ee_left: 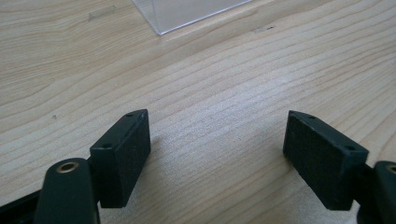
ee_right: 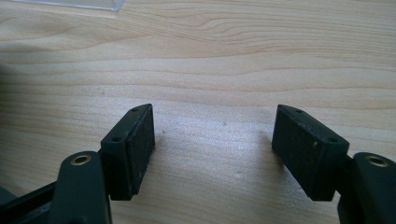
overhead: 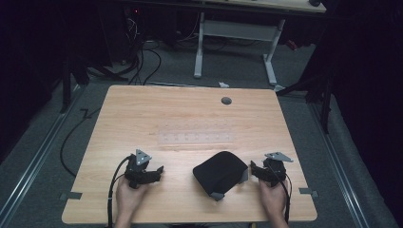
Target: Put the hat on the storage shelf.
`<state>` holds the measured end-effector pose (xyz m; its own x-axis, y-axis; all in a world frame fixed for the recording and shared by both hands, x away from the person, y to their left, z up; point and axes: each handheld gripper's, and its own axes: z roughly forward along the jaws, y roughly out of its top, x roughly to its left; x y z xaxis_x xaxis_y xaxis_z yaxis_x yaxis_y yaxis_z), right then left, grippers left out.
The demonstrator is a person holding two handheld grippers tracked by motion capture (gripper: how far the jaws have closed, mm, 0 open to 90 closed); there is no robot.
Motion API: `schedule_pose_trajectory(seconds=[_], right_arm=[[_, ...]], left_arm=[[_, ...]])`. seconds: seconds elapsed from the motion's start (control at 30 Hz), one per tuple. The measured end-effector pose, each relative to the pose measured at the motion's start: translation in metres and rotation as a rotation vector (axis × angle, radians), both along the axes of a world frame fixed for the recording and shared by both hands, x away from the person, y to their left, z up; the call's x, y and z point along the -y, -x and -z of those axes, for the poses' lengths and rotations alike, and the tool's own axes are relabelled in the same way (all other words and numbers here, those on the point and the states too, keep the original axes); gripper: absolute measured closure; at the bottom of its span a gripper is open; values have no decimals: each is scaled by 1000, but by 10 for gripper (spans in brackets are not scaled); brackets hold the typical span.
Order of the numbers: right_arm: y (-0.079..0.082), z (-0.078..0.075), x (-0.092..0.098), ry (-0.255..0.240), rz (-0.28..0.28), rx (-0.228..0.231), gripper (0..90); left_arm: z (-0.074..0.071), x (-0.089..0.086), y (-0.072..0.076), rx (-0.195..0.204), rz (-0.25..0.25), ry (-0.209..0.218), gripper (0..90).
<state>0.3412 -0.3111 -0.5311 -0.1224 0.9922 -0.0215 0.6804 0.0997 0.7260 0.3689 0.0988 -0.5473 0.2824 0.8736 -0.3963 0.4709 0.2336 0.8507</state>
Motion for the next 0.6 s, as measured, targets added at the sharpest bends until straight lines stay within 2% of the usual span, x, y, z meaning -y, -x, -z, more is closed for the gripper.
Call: schedule_pose_trajectory(seconds=[0.23,0.47,0.6], right_arm=[[0,0,0,-1,0,0,300],[0,0,0,-2,1,-1,300],[-1,0,0,-2,-37,-5,276]], left_arm=[[0,0,-2,-2,-13,8,235],[0,0,-2,1,-7,-2,232],[0,0,-2,1,-9,0,232]])
